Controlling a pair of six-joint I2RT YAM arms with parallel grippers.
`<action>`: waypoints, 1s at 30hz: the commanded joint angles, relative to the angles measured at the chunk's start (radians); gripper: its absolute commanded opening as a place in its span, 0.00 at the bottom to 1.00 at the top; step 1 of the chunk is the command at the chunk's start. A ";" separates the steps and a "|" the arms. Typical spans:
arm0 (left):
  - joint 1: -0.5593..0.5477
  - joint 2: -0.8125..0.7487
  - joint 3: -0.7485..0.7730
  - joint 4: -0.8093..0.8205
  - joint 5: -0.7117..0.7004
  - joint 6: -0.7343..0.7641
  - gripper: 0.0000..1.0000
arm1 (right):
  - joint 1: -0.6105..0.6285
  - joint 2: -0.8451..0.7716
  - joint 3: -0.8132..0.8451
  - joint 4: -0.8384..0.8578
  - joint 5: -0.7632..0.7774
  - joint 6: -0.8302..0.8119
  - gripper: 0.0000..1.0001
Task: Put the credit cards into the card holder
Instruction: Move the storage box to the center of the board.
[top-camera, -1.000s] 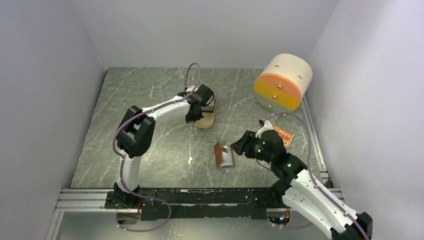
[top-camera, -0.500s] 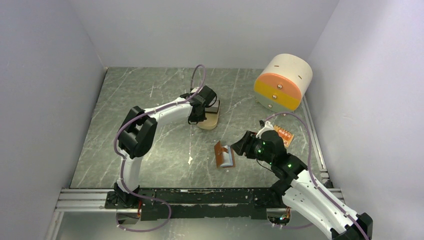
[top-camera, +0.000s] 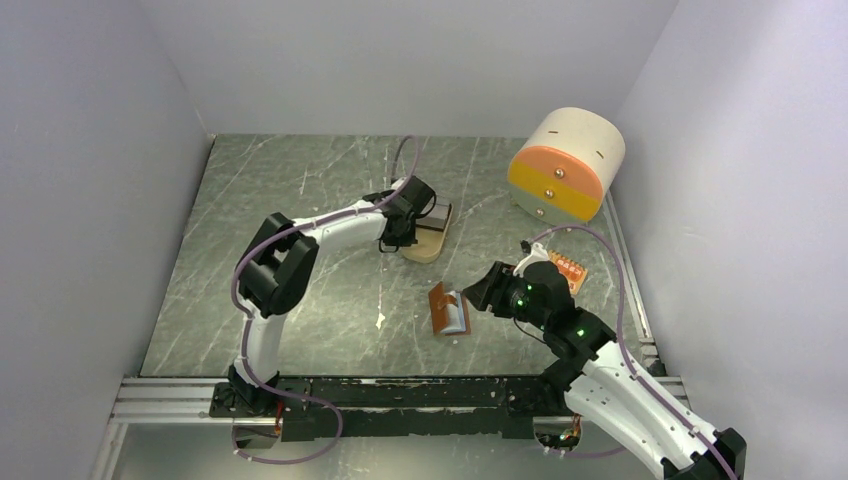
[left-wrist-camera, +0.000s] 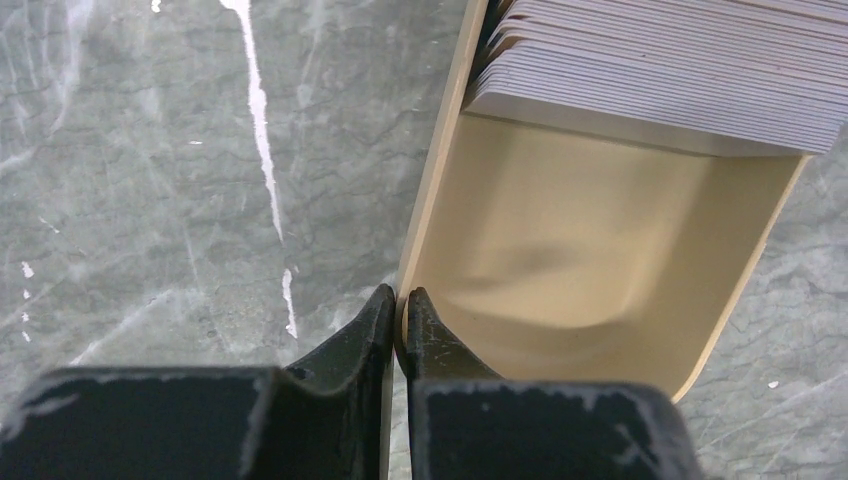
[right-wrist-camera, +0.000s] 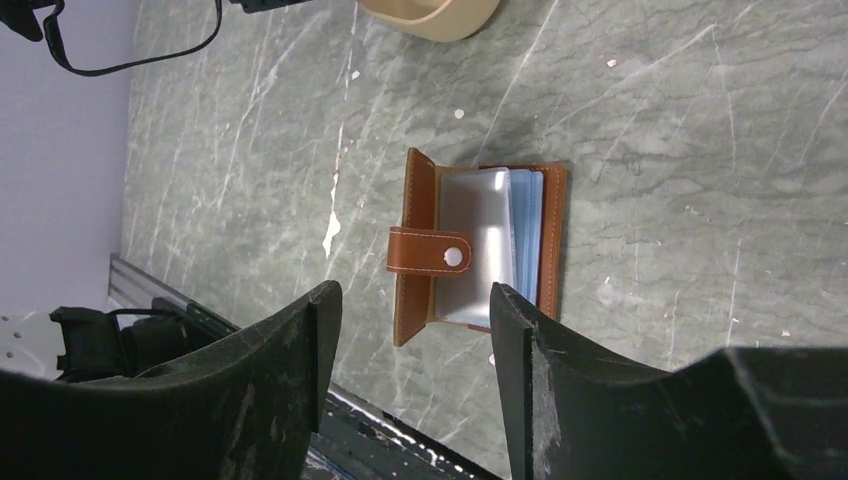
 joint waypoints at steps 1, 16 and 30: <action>-0.049 0.006 0.040 0.089 0.063 0.068 0.09 | -0.008 -0.001 0.024 -0.007 0.014 0.004 0.59; -0.139 0.039 0.089 0.161 0.130 0.154 0.09 | -0.008 -0.007 0.022 -0.010 0.029 0.004 0.59; -0.140 -0.079 0.137 0.039 0.041 0.038 0.55 | -0.008 -0.043 -0.017 -0.012 -0.002 0.030 0.58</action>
